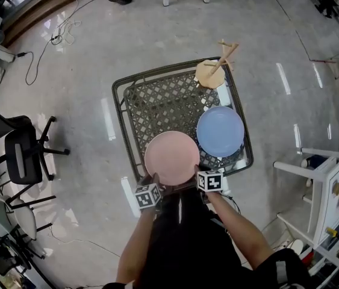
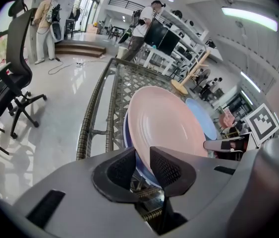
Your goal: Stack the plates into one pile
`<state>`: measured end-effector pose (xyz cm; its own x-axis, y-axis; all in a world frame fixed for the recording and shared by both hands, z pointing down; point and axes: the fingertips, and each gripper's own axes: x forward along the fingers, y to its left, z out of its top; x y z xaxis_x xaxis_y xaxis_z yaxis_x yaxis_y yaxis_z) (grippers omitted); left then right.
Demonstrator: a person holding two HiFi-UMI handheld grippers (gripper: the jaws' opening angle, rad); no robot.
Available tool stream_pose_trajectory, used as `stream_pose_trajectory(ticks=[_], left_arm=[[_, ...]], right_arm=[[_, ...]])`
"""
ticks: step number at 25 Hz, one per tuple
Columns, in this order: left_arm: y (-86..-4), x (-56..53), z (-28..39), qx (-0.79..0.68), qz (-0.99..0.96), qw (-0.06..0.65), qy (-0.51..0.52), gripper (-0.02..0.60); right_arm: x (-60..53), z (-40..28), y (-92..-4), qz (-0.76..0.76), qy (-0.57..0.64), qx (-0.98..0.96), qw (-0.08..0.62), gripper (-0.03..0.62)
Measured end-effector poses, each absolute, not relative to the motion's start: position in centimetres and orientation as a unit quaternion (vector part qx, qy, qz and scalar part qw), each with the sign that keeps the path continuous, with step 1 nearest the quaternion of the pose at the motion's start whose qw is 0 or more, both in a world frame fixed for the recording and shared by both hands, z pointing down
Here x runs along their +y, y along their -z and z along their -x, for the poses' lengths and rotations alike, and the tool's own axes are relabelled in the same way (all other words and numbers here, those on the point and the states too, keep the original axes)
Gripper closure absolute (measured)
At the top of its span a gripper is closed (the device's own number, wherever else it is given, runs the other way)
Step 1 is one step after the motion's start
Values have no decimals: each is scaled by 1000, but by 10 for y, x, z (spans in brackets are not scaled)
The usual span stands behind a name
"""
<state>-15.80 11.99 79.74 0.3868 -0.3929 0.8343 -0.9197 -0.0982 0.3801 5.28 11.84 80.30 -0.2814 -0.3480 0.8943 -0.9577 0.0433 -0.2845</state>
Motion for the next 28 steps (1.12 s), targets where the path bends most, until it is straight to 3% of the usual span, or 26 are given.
stream_pose_trajectory(ticks=[28], left_arm=[[-797, 129, 166, -466, -684, 470, -306, 479]], right_arm=[[123, -60, -807, -518, -454, -632, 355, 516]])
